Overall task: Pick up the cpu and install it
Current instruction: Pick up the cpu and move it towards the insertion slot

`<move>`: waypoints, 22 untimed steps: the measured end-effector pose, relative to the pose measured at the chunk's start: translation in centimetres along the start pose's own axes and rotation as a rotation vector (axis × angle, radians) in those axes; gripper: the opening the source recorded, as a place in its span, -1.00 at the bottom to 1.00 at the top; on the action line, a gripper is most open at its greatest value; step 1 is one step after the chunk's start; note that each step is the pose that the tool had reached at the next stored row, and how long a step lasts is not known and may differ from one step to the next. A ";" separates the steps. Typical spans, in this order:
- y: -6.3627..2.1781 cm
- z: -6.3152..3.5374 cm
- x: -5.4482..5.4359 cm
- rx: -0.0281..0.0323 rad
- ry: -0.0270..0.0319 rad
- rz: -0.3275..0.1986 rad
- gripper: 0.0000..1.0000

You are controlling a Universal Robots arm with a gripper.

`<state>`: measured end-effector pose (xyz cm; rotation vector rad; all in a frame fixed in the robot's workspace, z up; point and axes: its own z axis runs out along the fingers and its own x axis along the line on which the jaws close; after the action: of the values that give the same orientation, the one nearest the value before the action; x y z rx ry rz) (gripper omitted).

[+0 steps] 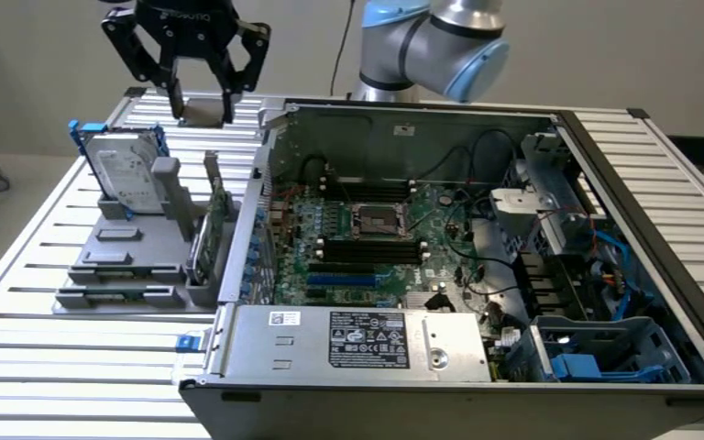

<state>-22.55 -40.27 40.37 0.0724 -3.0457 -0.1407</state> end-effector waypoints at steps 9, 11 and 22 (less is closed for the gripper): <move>-0.16 -0.54 -4.1 -0.0009 0.0152 0.001 0.09; -0.20 -0.64 -5.0 -0.0010 0.0180 0.002 0.09; -0.42 -0.77 -10.0 -0.0012 0.0311 0.003 0.09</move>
<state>-12.56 -40.24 40.21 0.0695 -3.0146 -0.1398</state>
